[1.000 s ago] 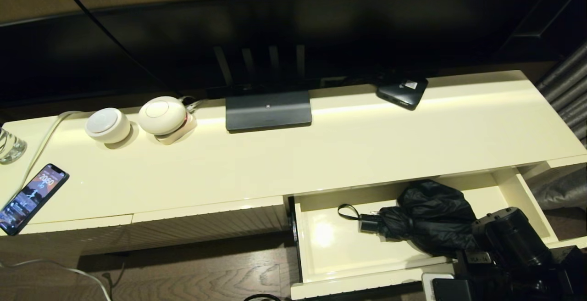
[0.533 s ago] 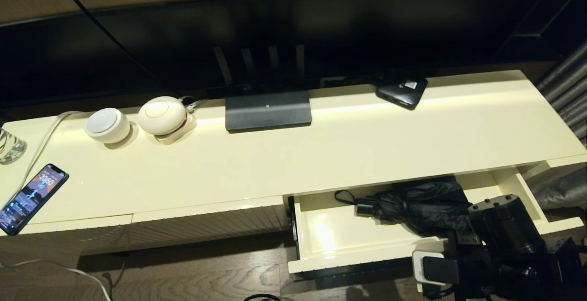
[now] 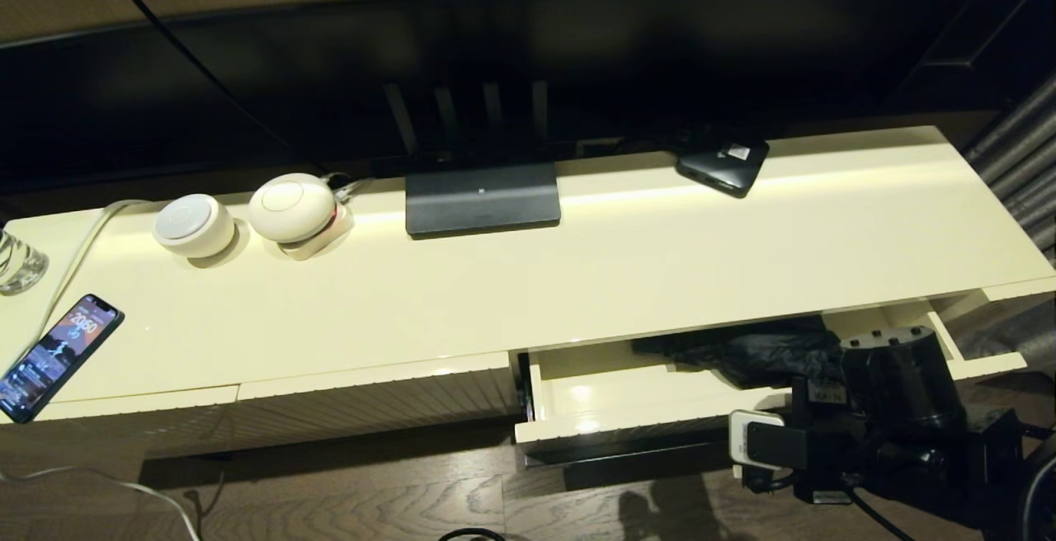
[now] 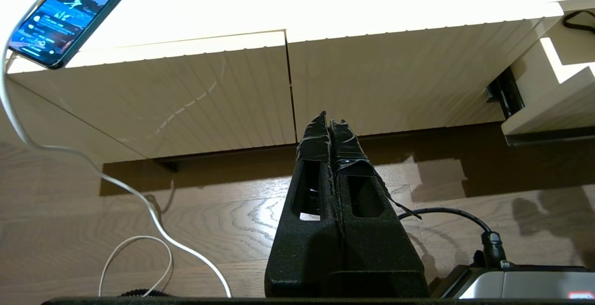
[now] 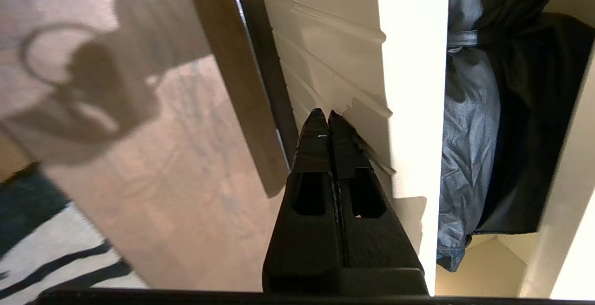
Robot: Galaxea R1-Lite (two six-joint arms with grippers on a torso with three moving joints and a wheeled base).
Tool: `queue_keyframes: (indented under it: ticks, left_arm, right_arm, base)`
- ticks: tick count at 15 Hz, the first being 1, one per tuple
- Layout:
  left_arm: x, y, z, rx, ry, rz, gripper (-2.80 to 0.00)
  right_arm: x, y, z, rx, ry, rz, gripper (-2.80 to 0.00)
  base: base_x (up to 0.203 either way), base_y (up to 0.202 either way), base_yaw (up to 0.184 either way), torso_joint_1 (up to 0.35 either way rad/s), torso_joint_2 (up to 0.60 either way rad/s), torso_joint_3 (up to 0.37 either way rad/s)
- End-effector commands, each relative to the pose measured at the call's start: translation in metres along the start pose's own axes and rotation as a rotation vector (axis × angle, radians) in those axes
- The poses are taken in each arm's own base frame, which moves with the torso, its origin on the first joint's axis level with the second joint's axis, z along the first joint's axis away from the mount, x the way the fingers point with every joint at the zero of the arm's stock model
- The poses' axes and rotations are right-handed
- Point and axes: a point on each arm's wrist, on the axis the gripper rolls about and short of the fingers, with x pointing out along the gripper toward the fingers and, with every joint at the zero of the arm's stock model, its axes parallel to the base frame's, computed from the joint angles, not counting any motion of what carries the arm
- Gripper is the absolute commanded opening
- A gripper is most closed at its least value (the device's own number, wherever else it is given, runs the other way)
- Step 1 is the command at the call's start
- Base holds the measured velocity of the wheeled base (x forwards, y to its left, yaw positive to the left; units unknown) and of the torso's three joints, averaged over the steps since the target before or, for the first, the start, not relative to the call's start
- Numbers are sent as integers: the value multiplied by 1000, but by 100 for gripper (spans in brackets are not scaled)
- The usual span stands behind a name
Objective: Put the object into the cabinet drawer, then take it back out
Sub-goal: Close the drawer
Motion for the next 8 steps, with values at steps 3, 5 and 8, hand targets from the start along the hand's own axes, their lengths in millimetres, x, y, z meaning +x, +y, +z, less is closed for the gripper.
queue_keyframes:
  ticks: [3, 5, 8]
  left_arm:
    - [0, 0, -1, 0, 3, 1, -280]
    - [0, 0, -1, 0, 3, 1, -280]
    - [0, 0, -1, 0, 3, 1, -280]
  right_arm:
    - [11, -9, -3, 15, -1, -78, -280]
    - [13, -13, -2, 21, -9, -108, -280]
    - [18, -19, 0, 31, -25, -165, -280]
  base:
    - [0, 0, 0, 0, 0, 0]
    - [0, 0, 0, 0, 0, 0]
    - [0, 0, 0, 0, 0, 0]
